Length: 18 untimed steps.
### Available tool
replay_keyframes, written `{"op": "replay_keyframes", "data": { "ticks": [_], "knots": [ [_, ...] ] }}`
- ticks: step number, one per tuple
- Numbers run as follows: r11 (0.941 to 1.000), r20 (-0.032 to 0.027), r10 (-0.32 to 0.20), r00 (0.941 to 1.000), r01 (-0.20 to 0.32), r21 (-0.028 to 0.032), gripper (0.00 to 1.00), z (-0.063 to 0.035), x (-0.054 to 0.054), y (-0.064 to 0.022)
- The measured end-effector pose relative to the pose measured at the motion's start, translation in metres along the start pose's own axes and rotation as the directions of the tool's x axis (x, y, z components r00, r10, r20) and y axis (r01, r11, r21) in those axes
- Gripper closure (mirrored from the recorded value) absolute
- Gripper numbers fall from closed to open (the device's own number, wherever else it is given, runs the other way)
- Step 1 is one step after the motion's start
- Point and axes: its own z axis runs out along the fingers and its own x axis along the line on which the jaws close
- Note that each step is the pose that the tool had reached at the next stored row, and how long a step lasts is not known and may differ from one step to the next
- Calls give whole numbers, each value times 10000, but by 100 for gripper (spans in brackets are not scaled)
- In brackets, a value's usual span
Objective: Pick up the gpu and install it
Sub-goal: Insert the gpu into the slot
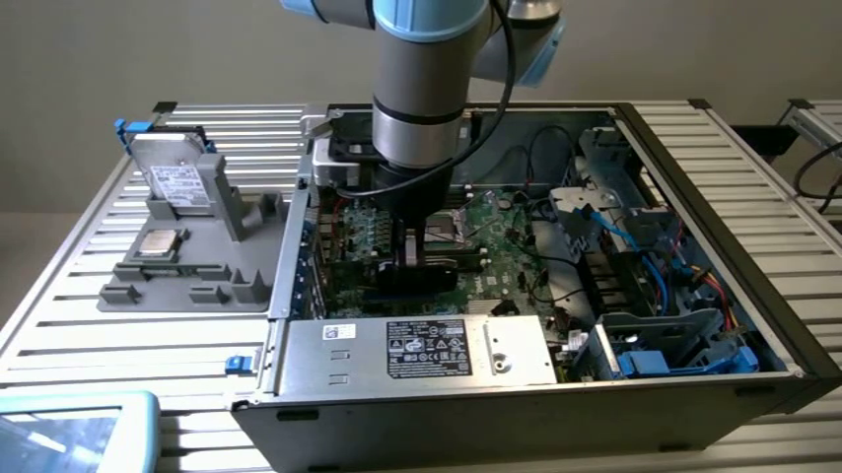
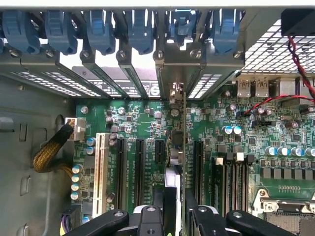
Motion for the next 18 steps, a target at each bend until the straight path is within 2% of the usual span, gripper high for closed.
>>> {"op": "replay_keyframes", "data": {
  "ticks": [18],
  "knots": [
    [10000, 2, 8, 10000, -8, 1, 73, 24, -1, -14]
  ]
}}
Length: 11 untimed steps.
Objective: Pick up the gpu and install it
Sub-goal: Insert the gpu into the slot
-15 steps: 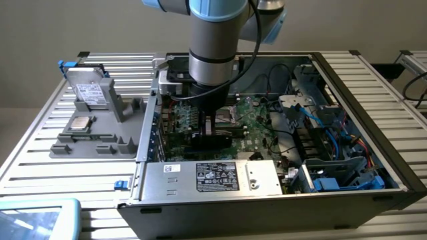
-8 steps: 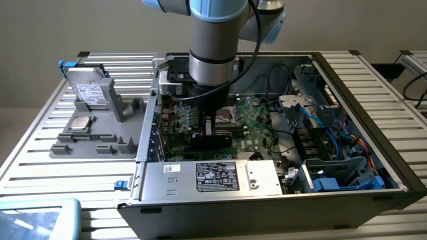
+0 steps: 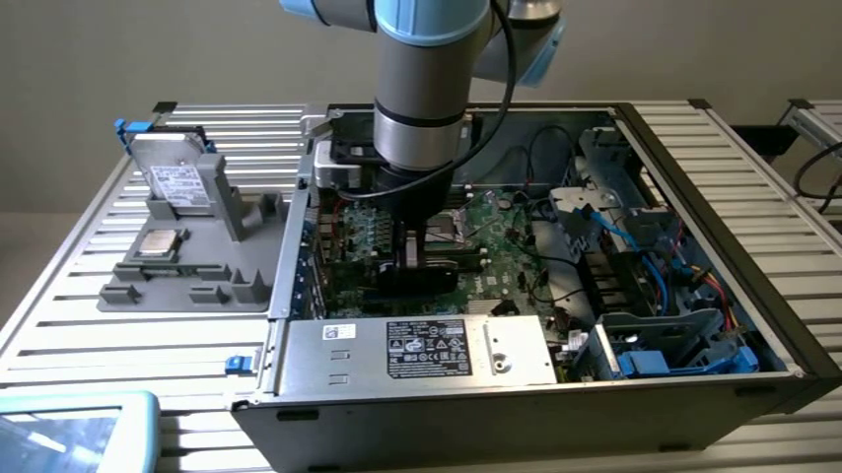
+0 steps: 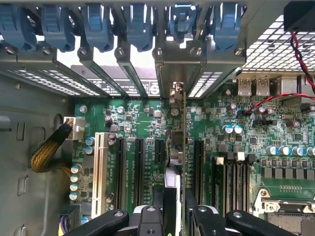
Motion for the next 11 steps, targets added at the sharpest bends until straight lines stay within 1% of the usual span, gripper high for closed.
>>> {"op": "replay_keyframes", "data": {
  "ticks": [11],
  "knots": [
    [10000, 0, 0, 10000, 0, -1, 73, 15, -1, -1]
  ]
}}
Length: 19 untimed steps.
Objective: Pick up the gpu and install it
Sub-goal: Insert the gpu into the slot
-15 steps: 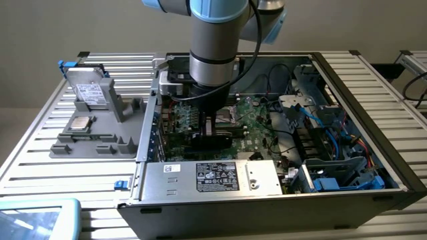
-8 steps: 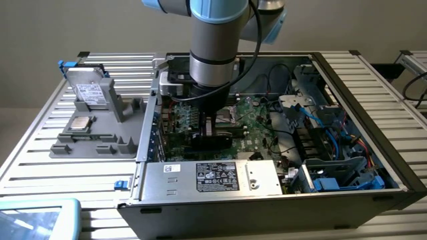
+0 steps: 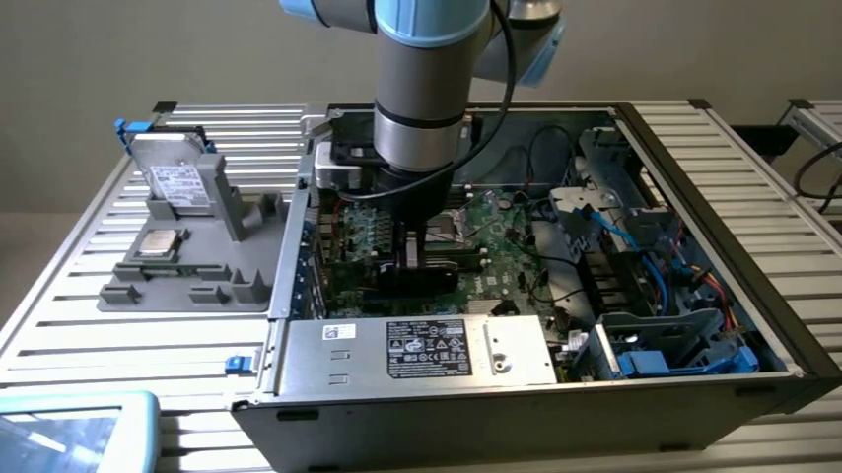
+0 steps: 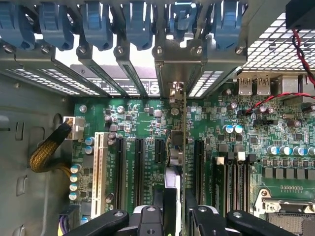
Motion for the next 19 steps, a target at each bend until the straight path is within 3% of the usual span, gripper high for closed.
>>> {"op": "replay_keyframes", "data": {
  "ticks": [7, 9, 13, 14, 19],
  "knots": [
    [10000, 10, 3, 10000, -3, 3, 72, 2, -1, 2],
    [10000, 1, 2, 10000, -2, 0, 59, -9, 0, 2],
    [10000, 0, -1, 10000, 1, 12, 47, -49, 2, 3],
    [10000, 0, 1, 10000, -1, 19, 41, -69, 3, 5],
    [10000, 0, 1, 10000, -1, 33, 41, -264, 10, 42]
  ]
}}
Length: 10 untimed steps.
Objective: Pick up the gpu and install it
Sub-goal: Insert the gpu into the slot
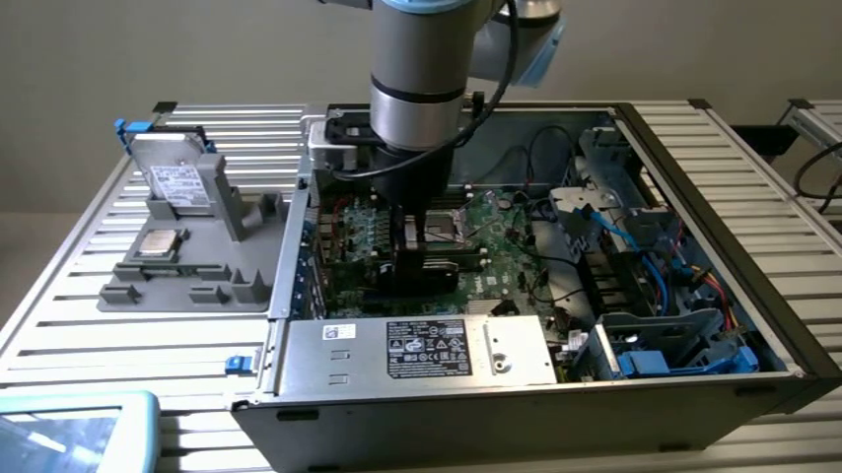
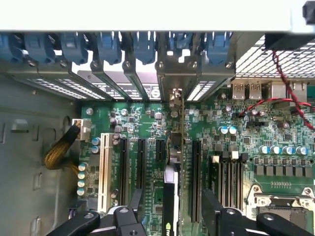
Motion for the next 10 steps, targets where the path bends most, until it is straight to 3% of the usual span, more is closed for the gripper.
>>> {"op": "replay_keyframes", "data": {
  "ticks": [7, 10],
  "knots": [
    [10000, -1, 1, 10000, -1, 9, 41, -306, 11, 92],
    [10000, 1, 1, 10000, -1, 17, 41, -349, 13, 105]
  ]
}}
